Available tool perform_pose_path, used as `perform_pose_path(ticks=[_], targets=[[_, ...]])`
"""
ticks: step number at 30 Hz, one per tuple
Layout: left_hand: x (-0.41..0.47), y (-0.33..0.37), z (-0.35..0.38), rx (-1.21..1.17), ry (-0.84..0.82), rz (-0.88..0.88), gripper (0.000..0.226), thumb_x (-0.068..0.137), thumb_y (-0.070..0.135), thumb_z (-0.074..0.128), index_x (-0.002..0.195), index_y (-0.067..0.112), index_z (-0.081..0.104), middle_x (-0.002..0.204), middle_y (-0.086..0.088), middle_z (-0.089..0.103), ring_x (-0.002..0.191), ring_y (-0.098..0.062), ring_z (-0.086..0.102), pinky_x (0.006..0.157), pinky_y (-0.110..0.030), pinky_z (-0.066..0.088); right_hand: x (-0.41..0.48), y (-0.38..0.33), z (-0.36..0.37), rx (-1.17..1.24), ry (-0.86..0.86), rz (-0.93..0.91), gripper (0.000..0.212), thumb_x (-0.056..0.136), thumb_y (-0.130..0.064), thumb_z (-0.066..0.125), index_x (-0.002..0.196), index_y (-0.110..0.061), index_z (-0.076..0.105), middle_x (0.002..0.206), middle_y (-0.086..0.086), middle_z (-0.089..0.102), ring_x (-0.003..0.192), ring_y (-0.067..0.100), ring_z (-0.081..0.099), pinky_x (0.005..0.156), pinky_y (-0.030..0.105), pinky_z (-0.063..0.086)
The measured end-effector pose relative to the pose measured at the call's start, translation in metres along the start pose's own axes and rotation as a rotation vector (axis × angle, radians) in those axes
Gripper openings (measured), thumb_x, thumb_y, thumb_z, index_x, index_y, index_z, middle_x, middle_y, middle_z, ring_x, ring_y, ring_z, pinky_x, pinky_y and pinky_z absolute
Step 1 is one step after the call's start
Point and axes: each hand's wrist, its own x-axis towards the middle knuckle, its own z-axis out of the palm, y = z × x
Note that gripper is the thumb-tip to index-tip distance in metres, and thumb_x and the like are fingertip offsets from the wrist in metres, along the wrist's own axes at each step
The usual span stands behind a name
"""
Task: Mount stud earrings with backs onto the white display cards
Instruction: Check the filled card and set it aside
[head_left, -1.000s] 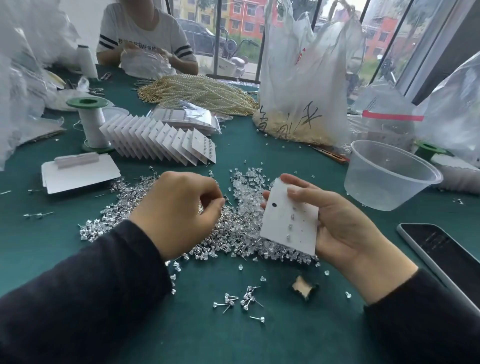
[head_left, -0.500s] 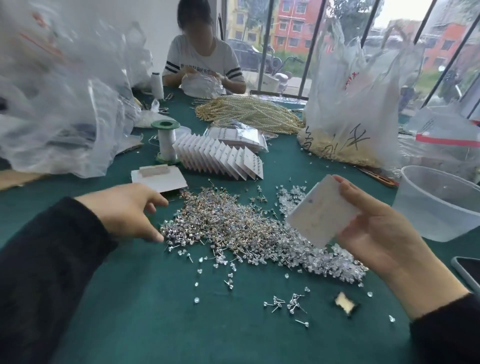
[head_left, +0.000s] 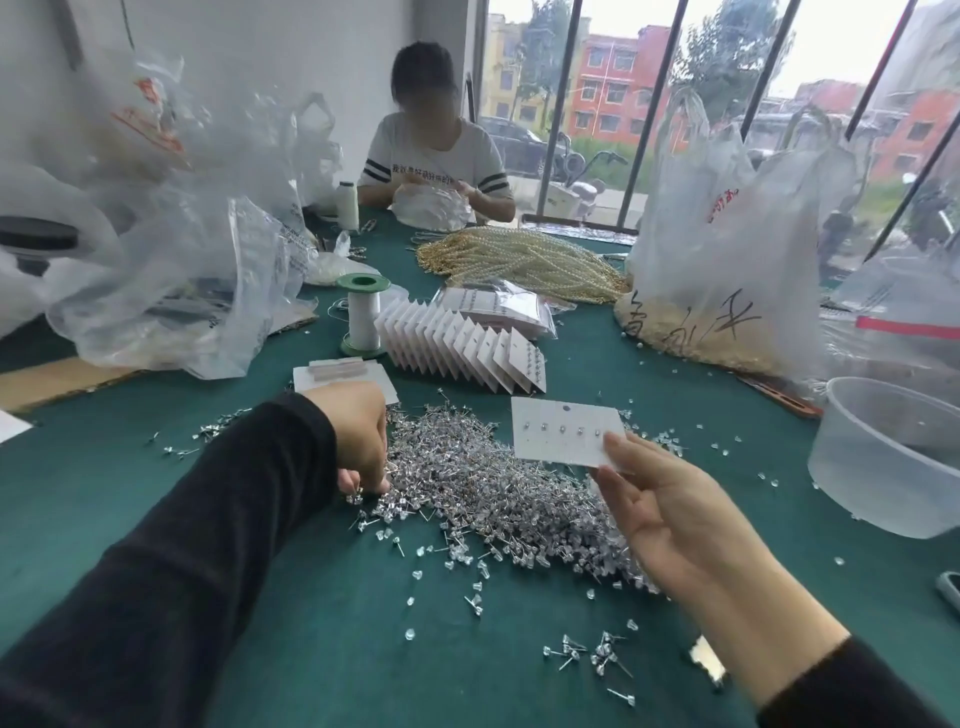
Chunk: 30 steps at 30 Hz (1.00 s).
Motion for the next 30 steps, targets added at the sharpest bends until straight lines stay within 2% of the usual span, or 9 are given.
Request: perform_pose_path(ticks=[3, 7, 10, 13, 21, 24, 26, 28, 30], targets=[[0.001, -0.01, 0.0, -0.075, -0.022, 0.026, 0.014, 0.069, 0.012, 0.078, 0.065, 0.006, 0.066, 0.059, -0.007, 0.063, 0.045, -0.011, 0.057, 0.05, -0.022, 0.051, -0.001, 0.009, -0.004, 0.012, -0.009, -0.014, 0.025, 0.062, 0.002, 0.067, 0.086, 0.0, 0.06, 0.068, 0.01, 0.069, 0.055, 0.016, 0.065, 0.042, 0.019, 0.051], [-0.002, -0.019, -0.001, -0.145, 0.07, 0.085, 0.014, 0.071, 0.012, 0.076, 0.062, 0.01, 0.065, 0.055, -0.006, 0.063, 0.041, -0.009, 0.055, 0.044, -0.017, 0.045, -0.007, 0.009, -0.004, -0.038, -0.074, -0.066, 0.018, 0.062, 0.001, 0.066, 0.079, -0.001, 0.059, 0.064, 0.007, 0.07, 0.051, 0.013, 0.064, 0.043, 0.018, 0.051], [-0.003, -0.021, -0.002, -0.133, 0.108, 0.103, 0.012, 0.071, 0.015, 0.076, 0.065, 0.014, 0.066, 0.055, 0.002, 0.063, 0.047, -0.007, 0.056, 0.047, -0.018, 0.045, -0.011, 0.007, -0.002, -0.083, -0.097, -0.127, 0.022, 0.061, -0.001, 0.066, 0.081, -0.001, 0.059, 0.072, 0.011, 0.072, 0.056, 0.014, 0.066, 0.045, 0.019, 0.052], [-0.004, -0.02, 0.0, -0.023, 0.135, 0.074, 0.018, 0.066, 0.027, 0.08, 0.074, 0.021, 0.065, 0.068, 0.007, 0.063, 0.065, -0.007, 0.057, 0.063, -0.02, 0.046, -0.013, 0.008, -0.003, -0.137, -0.098, -0.154, 0.027, 0.061, -0.003, 0.067, 0.086, 0.0, 0.06, 0.081, 0.014, 0.073, 0.06, 0.017, 0.068, 0.046, 0.019, 0.052], [-0.004, -0.014, 0.006, 0.035, 0.175, 0.105, 0.017, 0.072, 0.018, 0.075, 0.063, 0.02, 0.061, 0.06, 0.009, 0.059, 0.056, -0.005, 0.051, 0.054, -0.016, 0.04, -0.013, 0.014, -0.004, -0.201, -0.129, -0.174, 0.013, 0.062, -0.005, 0.068, 0.074, -0.004, 0.067, 0.079, 0.014, 0.073, 0.06, 0.016, 0.068, 0.047, 0.019, 0.052], [-0.004, -0.015, 0.005, 0.032, 0.158, 0.094, 0.011, 0.073, 0.02, 0.074, 0.067, 0.019, 0.065, 0.064, 0.005, 0.063, 0.059, -0.006, 0.054, 0.057, -0.017, 0.042, -0.013, 0.014, -0.004, -0.211, -0.153, -0.165, 0.005, 0.062, -0.005, 0.068, 0.063, -0.007, 0.072, 0.078, 0.013, 0.073, 0.06, 0.016, 0.069, 0.047, 0.019, 0.052], [-0.004, -0.015, 0.006, 0.009, 0.133, 0.097, 0.013, 0.071, 0.025, 0.076, 0.071, 0.015, 0.068, 0.07, -0.002, 0.068, 0.061, -0.011, 0.057, 0.062, -0.021, 0.045, -0.014, 0.014, -0.004, -0.23, -0.159, -0.166, 0.01, 0.062, -0.006, 0.067, 0.058, -0.013, 0.074, 0.077, 0.01, 0.074, 0.06, 0.015, 0.068, 0.047, 0.019, 0.052], [-0.003, -0.014, 0.007, 0.026, 0.15, 0.088, 0.019, 0.068, 0.03, 0.077, 0.072, 0.014, 0.068, 0.073, -0.005, 0.07, 0.062, -0.013, 0.057, 0.061, -0.022, 0.046, -0.014, 0.013, -0.004, -0.234, -0.155, -0.166, 0.01, 0.062, -0.006, 0.067, 0.058, -0.013, 0.074, 0.076, 0.01, 0.073, 0.06, 0.015, 0.068, 0.047, 0.019, 0.052], [-0.003, -0.015, 0.006, 0.031, 0.193, 0.092, 0.02, 0.069, 0.03, 0.076, 0.07, 0.013, 0.066, 0.068, -0.004, 0.068, 0.057, -0.013, 0.056, 0.054, -0.02, 0.044, -0.014, 0.014, -0.003, -0.218, -0.153, -0.158, 0.007, 0.061, -0.006, 0.068, 0.068, -0.007, 0.071, 0.078, 0.012, 0.073, 0.06, 0.016, 0.068, 0.047, 0.019, 0.052]])
